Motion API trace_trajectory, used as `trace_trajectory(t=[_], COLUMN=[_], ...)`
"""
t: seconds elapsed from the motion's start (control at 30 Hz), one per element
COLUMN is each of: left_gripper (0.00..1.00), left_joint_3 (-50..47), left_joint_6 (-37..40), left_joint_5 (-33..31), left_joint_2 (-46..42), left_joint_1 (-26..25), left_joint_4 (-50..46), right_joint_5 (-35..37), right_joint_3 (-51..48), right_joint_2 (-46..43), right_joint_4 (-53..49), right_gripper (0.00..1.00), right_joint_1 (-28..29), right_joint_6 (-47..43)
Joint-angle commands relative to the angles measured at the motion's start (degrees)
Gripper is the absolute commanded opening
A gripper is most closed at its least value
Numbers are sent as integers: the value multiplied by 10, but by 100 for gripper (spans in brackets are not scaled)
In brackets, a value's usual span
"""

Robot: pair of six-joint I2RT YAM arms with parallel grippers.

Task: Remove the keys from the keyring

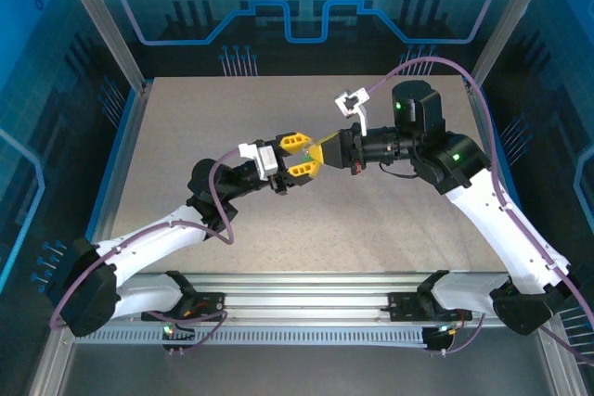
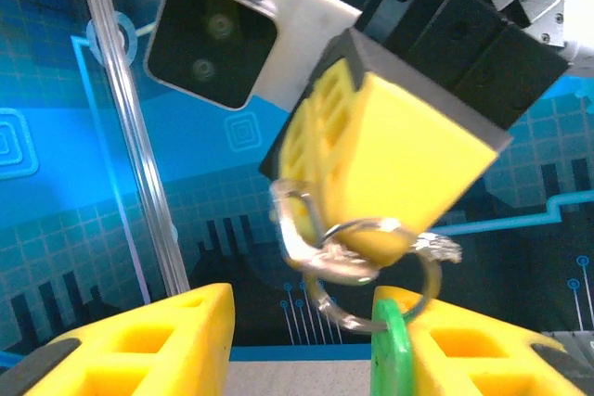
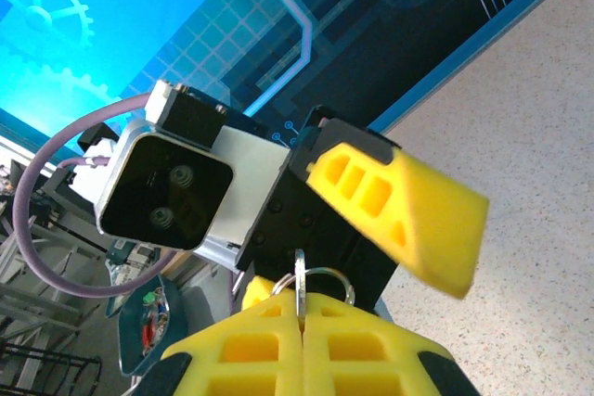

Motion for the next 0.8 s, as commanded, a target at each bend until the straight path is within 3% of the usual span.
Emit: trace_trajectory(t=[0.0,0.37,0.43,0.5,0.57,0.77], left_gripper=[45,21,22,31,34,26], left_joint_3=[17,24,26,27,27,34], left_joint_6=[21,27,27,24,20,9], left_joint_5=[-4,1,0,-7,-10,-4], left_joint_2=[-4,7,8,12,16,33], left_joint_1=[-7,-12,-12,-12,-12,-12], left_joint_4=[23,26,25,31,39,61], right_joint_5=[-1,-10,-12,-17,-19,-24], right_joint_3=[-9,-15,-17,-20,-21,-25], right_joint_2=[-13,-18,-19,-19,-20,-23], right_joint_4=[15,28,32,39,43,47], right_gripper=[0,0,0,0,0,0], right_joint_1=[-12,-20,-21,-21,-22,-22], right_joint_6=[11,23,25,29,32,35])
